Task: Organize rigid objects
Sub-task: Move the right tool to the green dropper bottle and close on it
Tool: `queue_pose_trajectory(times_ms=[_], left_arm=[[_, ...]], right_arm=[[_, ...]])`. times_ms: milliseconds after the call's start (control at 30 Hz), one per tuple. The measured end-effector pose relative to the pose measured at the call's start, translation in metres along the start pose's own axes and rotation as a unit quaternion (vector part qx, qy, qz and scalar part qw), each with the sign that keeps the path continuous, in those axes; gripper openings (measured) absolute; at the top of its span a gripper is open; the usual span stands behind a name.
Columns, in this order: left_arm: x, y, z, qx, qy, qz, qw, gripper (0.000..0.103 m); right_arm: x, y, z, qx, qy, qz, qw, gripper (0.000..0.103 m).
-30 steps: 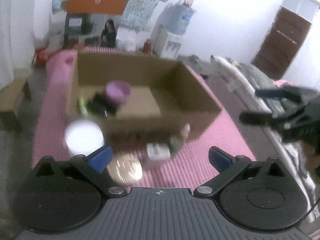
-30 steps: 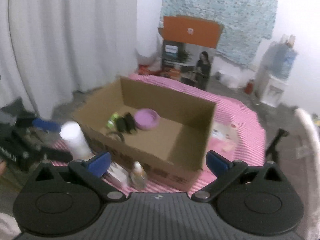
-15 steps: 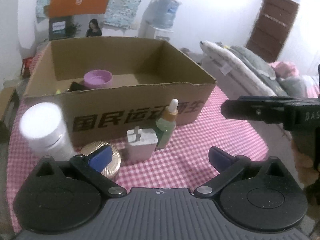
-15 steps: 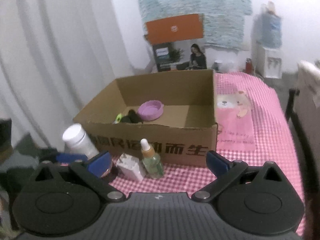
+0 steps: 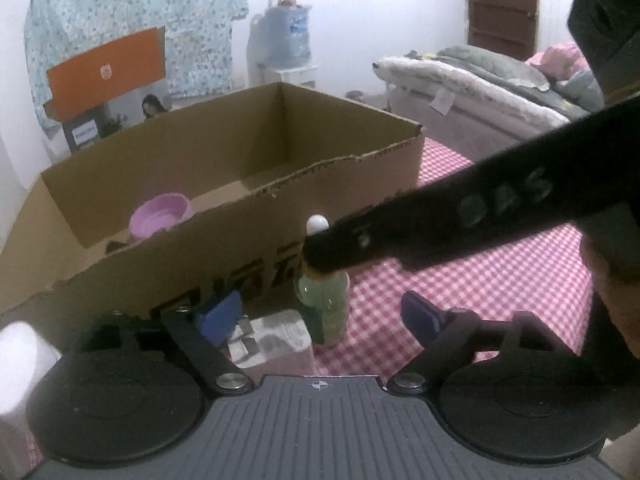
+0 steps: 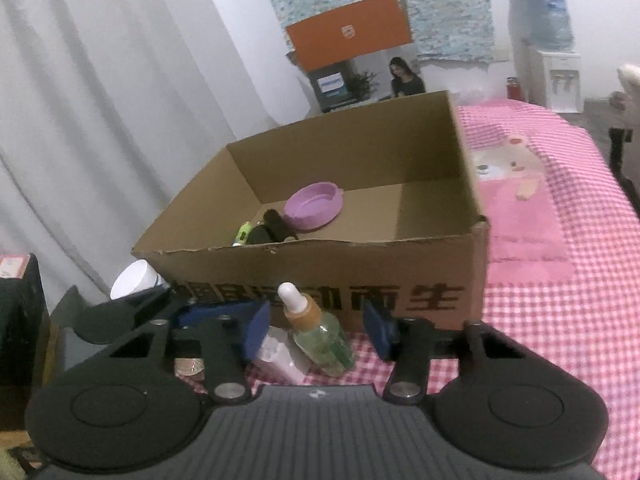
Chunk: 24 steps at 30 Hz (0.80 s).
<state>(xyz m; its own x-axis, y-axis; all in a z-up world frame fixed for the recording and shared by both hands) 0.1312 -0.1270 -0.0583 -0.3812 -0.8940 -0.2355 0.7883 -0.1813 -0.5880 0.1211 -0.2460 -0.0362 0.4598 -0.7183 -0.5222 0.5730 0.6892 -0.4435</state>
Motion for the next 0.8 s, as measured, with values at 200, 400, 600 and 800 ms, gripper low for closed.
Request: queue_pose_trajectory(times_ms=[200,400,600,800], left_arm=[[0.000,0.002,0.003,0.004,0.002,0.002,1.0000,0.061],[0.001,-0.006,0.008,0.021,0.011,0.015,0.9996,0.061],[0.009,-0.005,0.010,0.023,0.033,0.012,0.9991,0.062],[0.011,0.002,0.012,0.016,0.043,0.008,0.9989,0.056]], right_arm=[[0.000,0.012,0.001,-0.010,-0.004,0.012,1.000,0.024],[-0.002,0.012,0.002,-0.014,-0.012,0.012,1.000,0.024],[0.001,0.009,0.005,-0.013,-0.004,0.014,1.000,0.024],[0.003,0.008,0.005,-0.013,0.000,0.014,1.000,0.023]])
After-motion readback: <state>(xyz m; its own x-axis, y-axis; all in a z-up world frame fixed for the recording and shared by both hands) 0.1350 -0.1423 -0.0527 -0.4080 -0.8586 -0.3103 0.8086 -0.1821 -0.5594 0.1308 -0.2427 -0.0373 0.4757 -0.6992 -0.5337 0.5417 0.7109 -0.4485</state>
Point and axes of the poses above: each gripper's, at about its wrist camera, not at the fingertips, and y roughly the way its jaws point, x to its right, z to its top, the point moved 5 cm from there along y, roughly the way its jaws point, and after that the axes turned 15 degrees about z, right-handed, at the moved point
